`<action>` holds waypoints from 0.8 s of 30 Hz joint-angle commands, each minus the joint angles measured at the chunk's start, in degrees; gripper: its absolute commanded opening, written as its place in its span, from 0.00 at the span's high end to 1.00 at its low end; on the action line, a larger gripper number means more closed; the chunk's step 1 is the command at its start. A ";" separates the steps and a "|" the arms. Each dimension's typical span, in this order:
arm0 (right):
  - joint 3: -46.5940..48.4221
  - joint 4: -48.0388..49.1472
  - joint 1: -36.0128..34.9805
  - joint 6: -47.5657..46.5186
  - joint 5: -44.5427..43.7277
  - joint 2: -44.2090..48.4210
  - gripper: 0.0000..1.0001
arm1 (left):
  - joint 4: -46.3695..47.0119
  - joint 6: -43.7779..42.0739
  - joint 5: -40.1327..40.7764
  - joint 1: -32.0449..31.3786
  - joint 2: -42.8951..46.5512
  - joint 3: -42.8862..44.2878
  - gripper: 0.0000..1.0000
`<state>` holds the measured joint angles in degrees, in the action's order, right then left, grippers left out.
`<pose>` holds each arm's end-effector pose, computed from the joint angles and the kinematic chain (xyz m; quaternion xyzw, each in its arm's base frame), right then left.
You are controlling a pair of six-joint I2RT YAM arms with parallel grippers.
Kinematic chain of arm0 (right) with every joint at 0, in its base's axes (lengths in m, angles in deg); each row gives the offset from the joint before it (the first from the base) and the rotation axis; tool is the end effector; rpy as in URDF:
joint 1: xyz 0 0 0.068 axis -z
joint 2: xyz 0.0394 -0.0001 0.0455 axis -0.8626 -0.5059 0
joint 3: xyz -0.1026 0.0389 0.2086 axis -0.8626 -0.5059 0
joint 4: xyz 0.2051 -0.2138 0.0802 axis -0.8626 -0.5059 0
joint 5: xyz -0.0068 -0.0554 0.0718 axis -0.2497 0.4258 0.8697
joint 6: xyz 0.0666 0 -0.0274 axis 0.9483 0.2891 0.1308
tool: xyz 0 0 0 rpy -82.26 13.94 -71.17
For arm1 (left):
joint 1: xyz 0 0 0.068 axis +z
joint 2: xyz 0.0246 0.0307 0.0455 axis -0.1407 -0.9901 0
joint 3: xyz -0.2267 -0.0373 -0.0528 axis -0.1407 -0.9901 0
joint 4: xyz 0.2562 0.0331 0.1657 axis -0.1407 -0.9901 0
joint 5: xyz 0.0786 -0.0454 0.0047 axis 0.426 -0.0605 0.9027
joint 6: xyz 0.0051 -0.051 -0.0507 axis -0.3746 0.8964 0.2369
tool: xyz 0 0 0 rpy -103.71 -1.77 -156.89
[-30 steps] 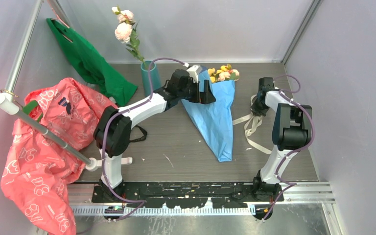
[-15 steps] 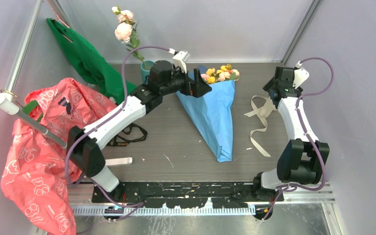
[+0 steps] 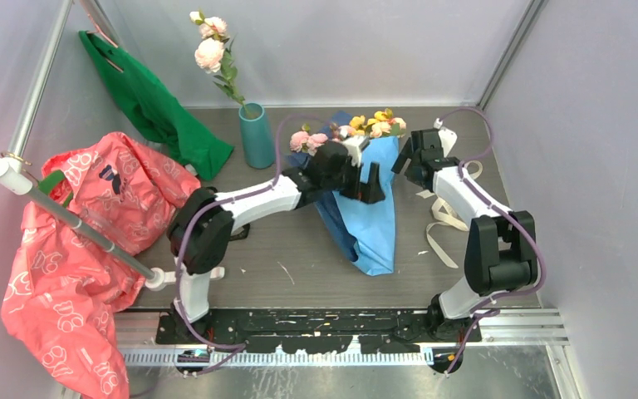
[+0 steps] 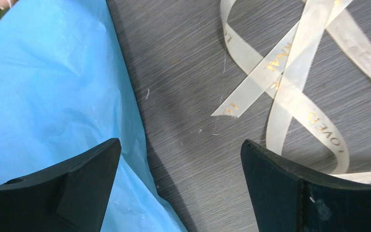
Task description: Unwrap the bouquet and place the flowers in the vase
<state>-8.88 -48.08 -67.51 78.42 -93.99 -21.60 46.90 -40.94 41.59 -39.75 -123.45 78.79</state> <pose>0.3909 0.0343 0.1637 0.2439 0.8924 -0.0328 0.3782 0.3317 -0.3894 0.2164 0.2051 0.8053 -0.4249 0.3589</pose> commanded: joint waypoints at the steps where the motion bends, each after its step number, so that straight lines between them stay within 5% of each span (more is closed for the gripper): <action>1: -0.32 4.77 -1.89 1.19 2.75 0.03 0.00 | 4.87 2.96 5.64 0.81 1.30 -10.29 0.04; 13: 2.21 5.83 -9.01 0.45 4.04 -3.23 0.00 | 10.22 5.36 11.42 -1.11 11.93 -30.30 0.04; 24: -1.46 9.15 -11.35 2.23 6.01 -12.00 0.01 | 10.05 3.96 11.50 0.25 6.13 -27.33 0.04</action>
<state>-8.33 -42.77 -78.97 79.21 -88.16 -33.38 54.16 -36.09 52.96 -40.58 -114.58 48.60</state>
